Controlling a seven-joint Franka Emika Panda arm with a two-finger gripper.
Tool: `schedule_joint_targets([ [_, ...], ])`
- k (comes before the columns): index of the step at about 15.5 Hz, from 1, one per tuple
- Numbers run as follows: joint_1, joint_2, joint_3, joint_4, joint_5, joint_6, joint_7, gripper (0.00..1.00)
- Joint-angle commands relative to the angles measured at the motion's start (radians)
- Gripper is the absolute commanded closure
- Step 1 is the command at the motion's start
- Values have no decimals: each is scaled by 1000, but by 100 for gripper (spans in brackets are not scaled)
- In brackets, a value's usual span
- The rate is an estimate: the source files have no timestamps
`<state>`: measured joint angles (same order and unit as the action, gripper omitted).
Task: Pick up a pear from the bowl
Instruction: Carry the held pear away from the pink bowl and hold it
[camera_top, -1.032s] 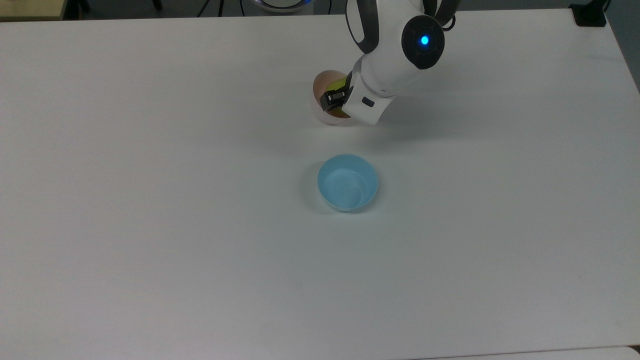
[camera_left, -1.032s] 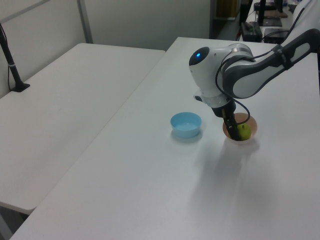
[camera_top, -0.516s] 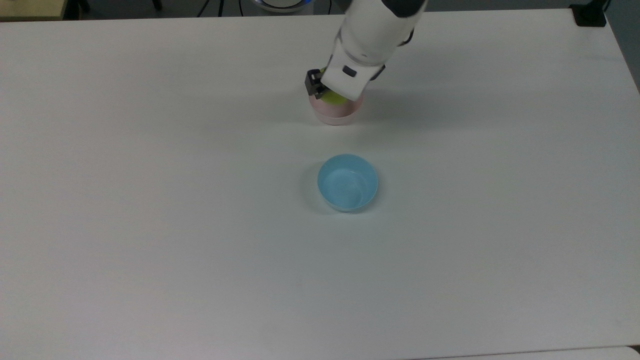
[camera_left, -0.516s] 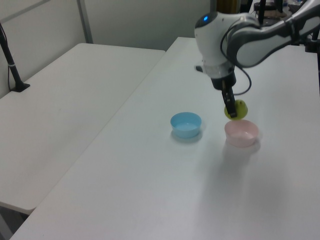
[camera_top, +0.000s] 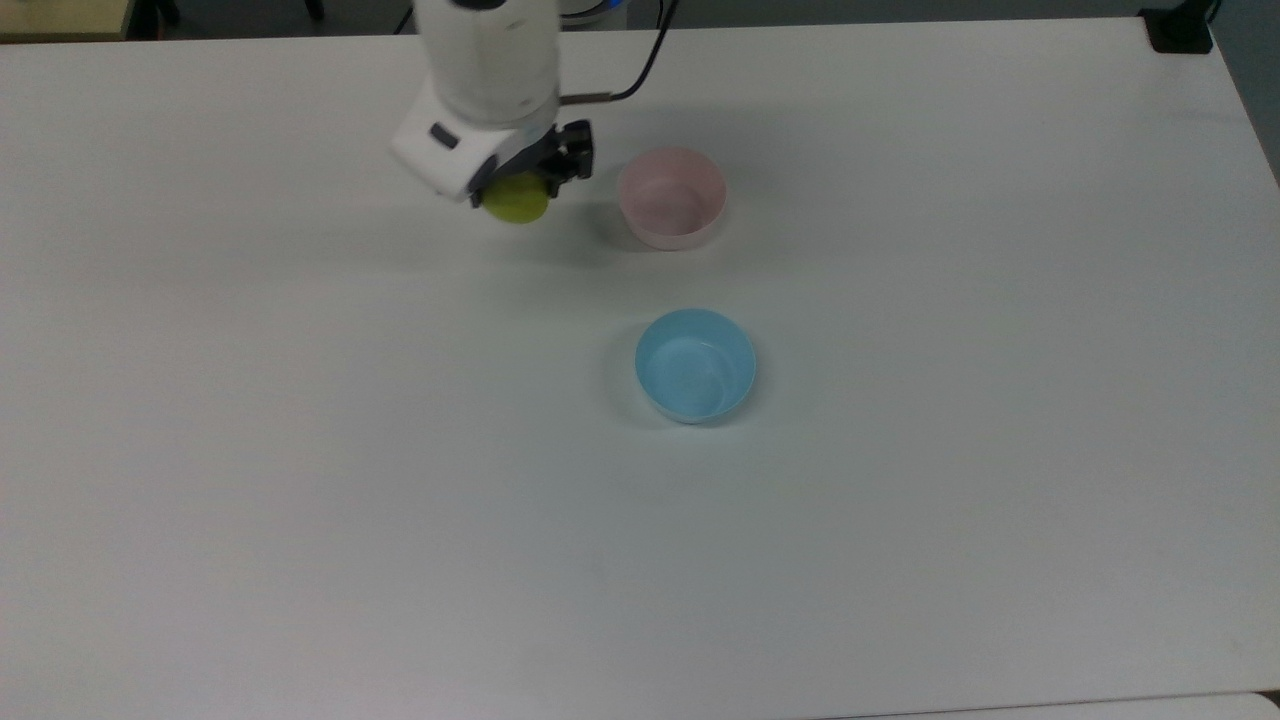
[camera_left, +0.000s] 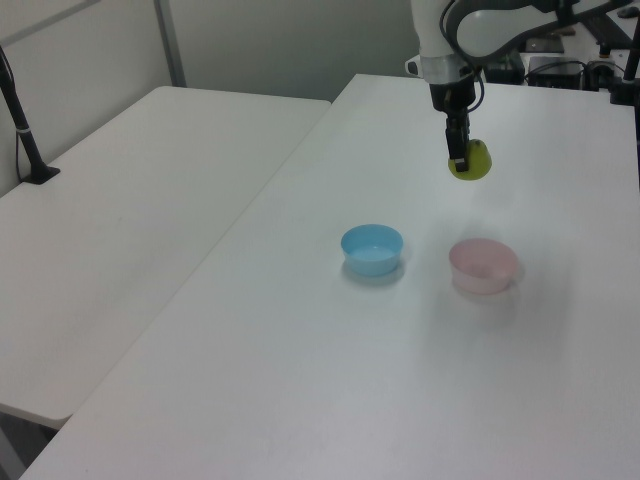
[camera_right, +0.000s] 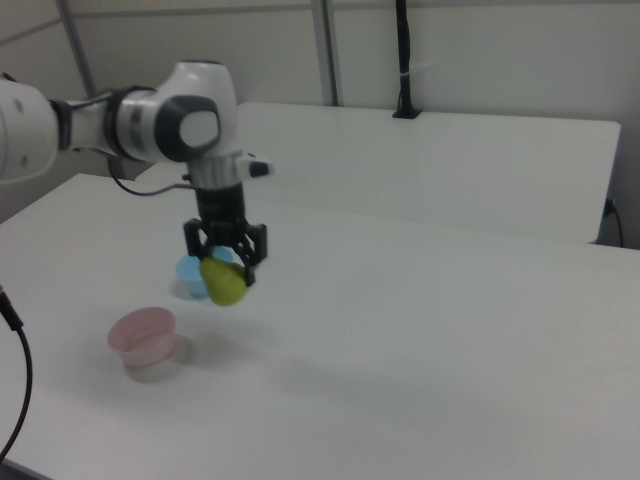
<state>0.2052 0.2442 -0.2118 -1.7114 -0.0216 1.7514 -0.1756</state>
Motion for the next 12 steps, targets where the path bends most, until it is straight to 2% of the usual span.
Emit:
schedule_joint_targets([
  [1, -39, 120, 12, 10, 5, 101, -4, 56],
  [3, -46, 168, 12, 7, -6, 147, -1, 51],
  [6, -46, 191, 12, 1, -26, 154, -1, 34],
  [8, -47, 190, 9, 1, -27, 152, -8, 3],
  [9, -47, 188, 8, 3, -38, 151, -8, 0],
  [12, -47, 167, 2, 7, -49, 140, -8, 0],
])
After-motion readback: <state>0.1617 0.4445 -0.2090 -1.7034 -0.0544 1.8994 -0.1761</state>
